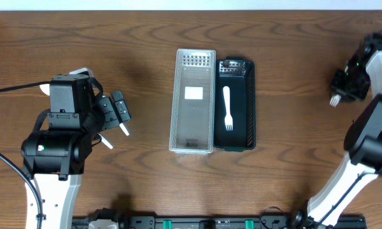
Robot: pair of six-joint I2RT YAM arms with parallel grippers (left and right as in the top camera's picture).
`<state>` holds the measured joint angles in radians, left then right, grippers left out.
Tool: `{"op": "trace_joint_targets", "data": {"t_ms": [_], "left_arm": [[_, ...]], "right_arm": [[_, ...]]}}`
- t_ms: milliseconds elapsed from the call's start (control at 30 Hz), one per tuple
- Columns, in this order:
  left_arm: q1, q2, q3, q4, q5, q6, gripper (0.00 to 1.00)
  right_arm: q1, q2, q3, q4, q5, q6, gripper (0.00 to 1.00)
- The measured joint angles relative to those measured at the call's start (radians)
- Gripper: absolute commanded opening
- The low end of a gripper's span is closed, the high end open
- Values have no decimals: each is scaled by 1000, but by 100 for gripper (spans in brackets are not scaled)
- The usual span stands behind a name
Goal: Pack container
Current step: 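Carry the fork into the black basket beside the first fork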
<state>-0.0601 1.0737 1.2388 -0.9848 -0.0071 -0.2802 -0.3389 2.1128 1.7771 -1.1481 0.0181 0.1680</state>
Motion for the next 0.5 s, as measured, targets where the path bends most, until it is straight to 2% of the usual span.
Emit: {"op": "trace_joint_targets", "data": {"t_ms": [133, 267, 367, 500], "left_arm": [[0, 0, 0, 0, 0, 0, 98], [0, 0, 0, 0, 0, 0, 98], [0, 0, 0, 0, 0, 0, 98], [0, 0, 0, 0, 0, 0, 98]], "right_arm": [[129, -210, 2, -5, -1, 19, 1], [332, -375, 9, -4, 0, 83, 1], [470, -410, 11, -4, 1, 142, 1], [621, -369, 11, -5, 16, 243, 1]]}}
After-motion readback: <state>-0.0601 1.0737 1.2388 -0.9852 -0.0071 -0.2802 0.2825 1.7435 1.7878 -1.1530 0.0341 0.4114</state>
